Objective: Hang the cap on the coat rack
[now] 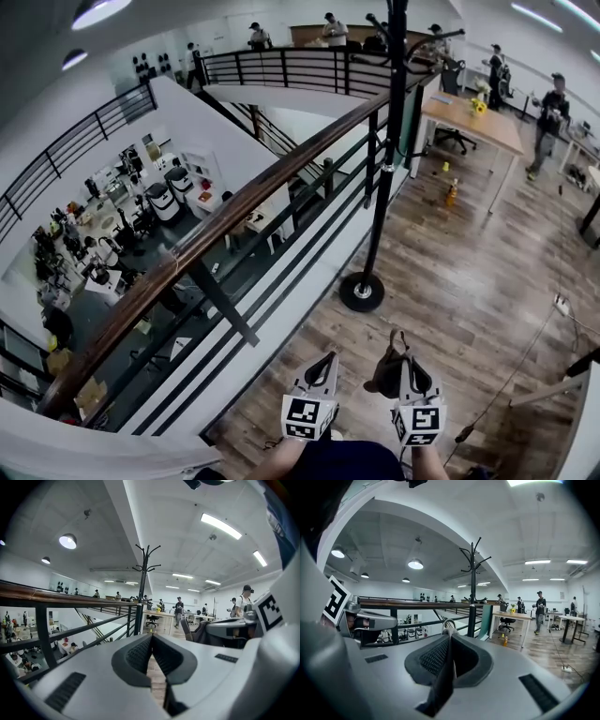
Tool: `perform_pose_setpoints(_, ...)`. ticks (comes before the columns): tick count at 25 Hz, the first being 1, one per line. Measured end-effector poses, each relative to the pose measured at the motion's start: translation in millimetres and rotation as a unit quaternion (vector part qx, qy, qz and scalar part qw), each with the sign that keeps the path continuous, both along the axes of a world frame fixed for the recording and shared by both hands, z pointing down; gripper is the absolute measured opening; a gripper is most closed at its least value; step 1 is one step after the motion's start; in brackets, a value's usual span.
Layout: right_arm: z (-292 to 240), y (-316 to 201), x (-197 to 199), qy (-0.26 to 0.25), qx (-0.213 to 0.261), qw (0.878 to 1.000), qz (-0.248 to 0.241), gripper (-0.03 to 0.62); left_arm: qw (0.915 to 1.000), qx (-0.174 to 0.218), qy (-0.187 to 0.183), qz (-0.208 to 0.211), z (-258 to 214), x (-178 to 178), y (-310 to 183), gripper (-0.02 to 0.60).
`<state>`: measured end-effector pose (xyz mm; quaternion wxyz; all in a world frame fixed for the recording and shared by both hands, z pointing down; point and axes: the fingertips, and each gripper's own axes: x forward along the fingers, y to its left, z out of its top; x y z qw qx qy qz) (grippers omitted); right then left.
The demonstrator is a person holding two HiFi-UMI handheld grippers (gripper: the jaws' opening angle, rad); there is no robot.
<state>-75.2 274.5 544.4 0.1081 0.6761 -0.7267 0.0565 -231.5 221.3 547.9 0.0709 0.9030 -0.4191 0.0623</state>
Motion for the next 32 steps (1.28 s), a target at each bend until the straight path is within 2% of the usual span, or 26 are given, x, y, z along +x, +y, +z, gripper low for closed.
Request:
perform_pose_setpoints(12,-10.7,-100.5,34.7,0.008,0.004,0.999,0.037,0.023,0.9997,-0.003,0.003,0.025,-6.0,25.2,-106.7,0.003)
perform_pose_setpoints(18,-15.1,-156.5,39.5,0.016,0.009,0.999,0.044,0.023,0.9988,0.012,0.013,0.047,-18.4,39.5,-161.6,0.003)
perform_pose_setpoints(21,-15.7,-180.2,36.4,0.014,0.009,0.999,0.045,0.023,0.9985,0.007,0.013,0.053,-16.6,39.1,-186.1,0.003)
perform_pose_setpoints(32,-12.7,-218.3,36.1,0.019,0.014,0.998,0.064,0.023,0.9956,0.001,0.022,0.091,-8.9,49.1,-232.0,0.005)
